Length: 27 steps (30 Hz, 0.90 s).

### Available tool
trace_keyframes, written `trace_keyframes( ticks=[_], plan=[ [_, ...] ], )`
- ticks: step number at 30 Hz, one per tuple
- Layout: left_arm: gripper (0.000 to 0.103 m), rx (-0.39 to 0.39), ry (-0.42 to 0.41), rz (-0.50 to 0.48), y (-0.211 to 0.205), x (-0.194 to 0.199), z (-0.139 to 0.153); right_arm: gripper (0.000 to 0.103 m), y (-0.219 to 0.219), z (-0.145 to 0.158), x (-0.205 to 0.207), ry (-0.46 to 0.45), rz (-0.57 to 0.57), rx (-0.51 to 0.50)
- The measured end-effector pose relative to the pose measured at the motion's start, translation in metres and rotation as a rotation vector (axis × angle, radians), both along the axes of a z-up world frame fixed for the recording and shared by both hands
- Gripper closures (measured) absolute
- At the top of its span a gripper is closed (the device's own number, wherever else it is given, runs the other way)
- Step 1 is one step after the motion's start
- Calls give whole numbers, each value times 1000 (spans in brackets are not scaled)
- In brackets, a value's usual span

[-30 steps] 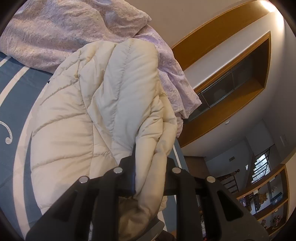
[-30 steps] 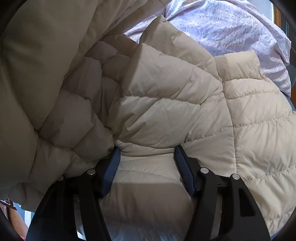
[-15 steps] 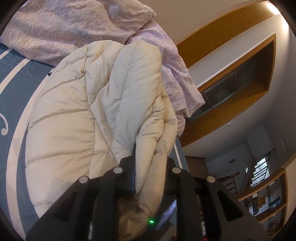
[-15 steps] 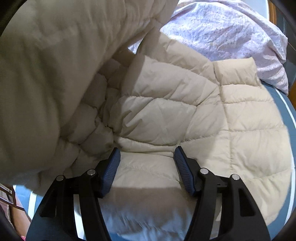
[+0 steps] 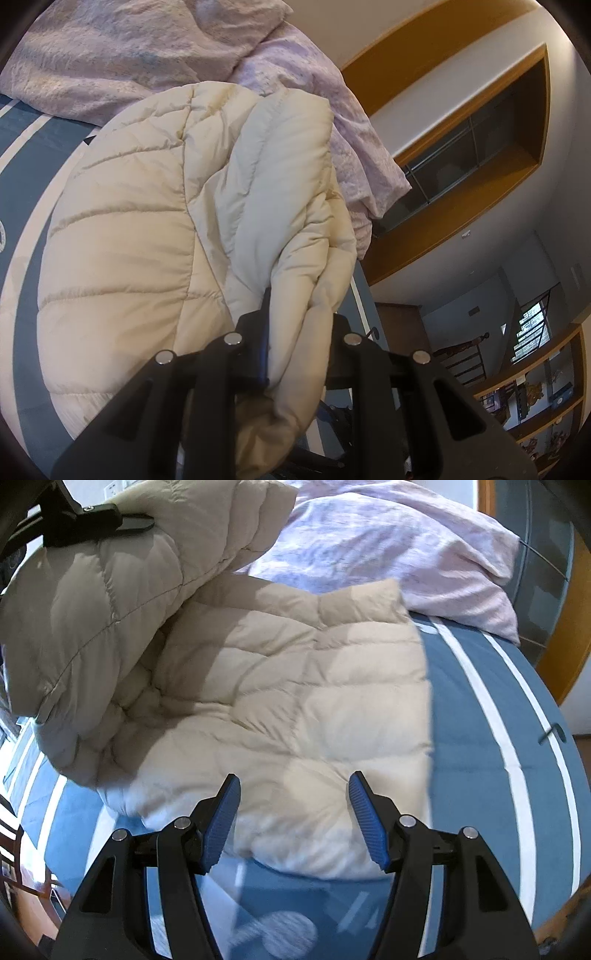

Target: Fold large clothes

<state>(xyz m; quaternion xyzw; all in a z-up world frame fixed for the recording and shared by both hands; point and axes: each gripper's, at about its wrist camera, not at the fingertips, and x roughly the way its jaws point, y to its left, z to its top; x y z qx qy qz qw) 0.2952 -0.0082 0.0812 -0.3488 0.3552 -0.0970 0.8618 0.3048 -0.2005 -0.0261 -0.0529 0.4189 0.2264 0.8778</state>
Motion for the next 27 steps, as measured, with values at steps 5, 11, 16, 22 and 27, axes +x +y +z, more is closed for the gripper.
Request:
trace_keyframes(
  ticks=[5,11,16,22,27],
  plan=[
    [85,5,8,-17,-19,4,-3,40,-6,-6,-10,6,-4,0],
    [85,12,38,-59,-49,14,-17,40,-13,-19,-8,37,-17,33],
    [84,13,94,-78,-67,30,-38,40,-18,-23,-8,42,-26,74],
    [77,1,129,-100,-79,42,-49,40,-22,-25,-6,49,-32,98],
    [55,-20,121,-106,-77,40,-41,40,-22,-25,-5,54,-37,105]
  ],
)
